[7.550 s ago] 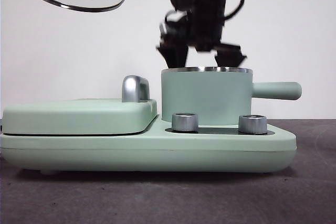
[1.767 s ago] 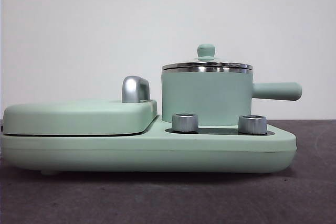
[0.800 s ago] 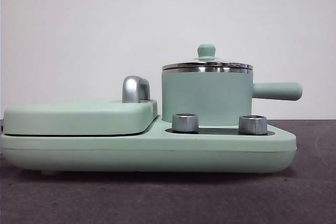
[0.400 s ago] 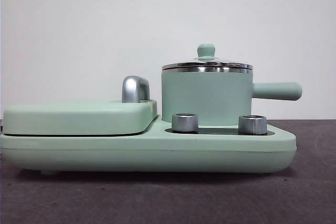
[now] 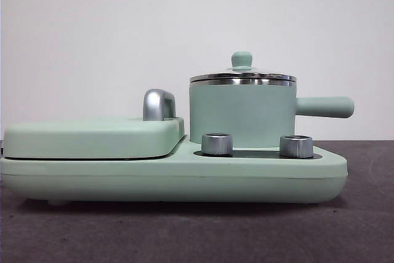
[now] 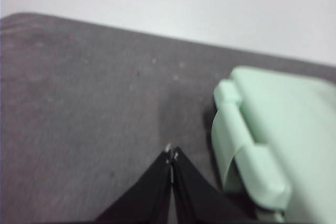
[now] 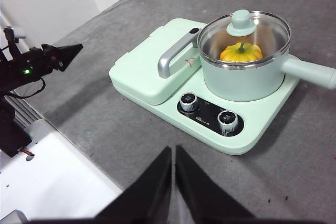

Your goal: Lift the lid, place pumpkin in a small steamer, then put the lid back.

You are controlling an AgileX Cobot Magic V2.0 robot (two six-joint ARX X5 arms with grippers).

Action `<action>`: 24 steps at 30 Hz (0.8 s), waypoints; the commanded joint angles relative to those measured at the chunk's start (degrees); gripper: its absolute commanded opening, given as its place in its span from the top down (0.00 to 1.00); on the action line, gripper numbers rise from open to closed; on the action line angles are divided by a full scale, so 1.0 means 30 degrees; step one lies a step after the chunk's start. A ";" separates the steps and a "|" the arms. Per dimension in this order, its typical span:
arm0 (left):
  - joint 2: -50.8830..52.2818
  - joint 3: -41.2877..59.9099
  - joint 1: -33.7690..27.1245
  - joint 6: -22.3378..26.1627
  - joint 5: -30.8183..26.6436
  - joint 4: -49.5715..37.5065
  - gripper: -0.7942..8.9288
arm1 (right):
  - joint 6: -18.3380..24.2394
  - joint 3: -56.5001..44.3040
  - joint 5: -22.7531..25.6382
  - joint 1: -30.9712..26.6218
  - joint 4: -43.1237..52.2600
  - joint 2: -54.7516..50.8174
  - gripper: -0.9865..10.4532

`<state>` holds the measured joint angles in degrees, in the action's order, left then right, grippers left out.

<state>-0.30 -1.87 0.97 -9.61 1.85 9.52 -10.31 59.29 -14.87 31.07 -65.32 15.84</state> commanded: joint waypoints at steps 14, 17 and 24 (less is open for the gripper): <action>0.0036 0.0364 -0.0015 0.1348 0.0007 0.0401 0.91 | 0.0175 0.0138 -0.0036 0.0102 0.0204 0.0051 0.91; 0.0036 0.0364 -0.0015 0.1348 0.0007 0.0401 0.91 | 0.0175 0.0138 -0.0036 0.0102 0.0204 0.0051 0.91; 0.0036 0.0364 -0.0015 0.1348 0.0015 0.0401 0.91 | 0.0175 0.0138 -0.0036 0.0102 0.0204 0.0051 0.91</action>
<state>-0.30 -1.87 0.97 -6.59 1.80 10.35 -10.31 59.29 -14.87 31.07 -65.30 15.84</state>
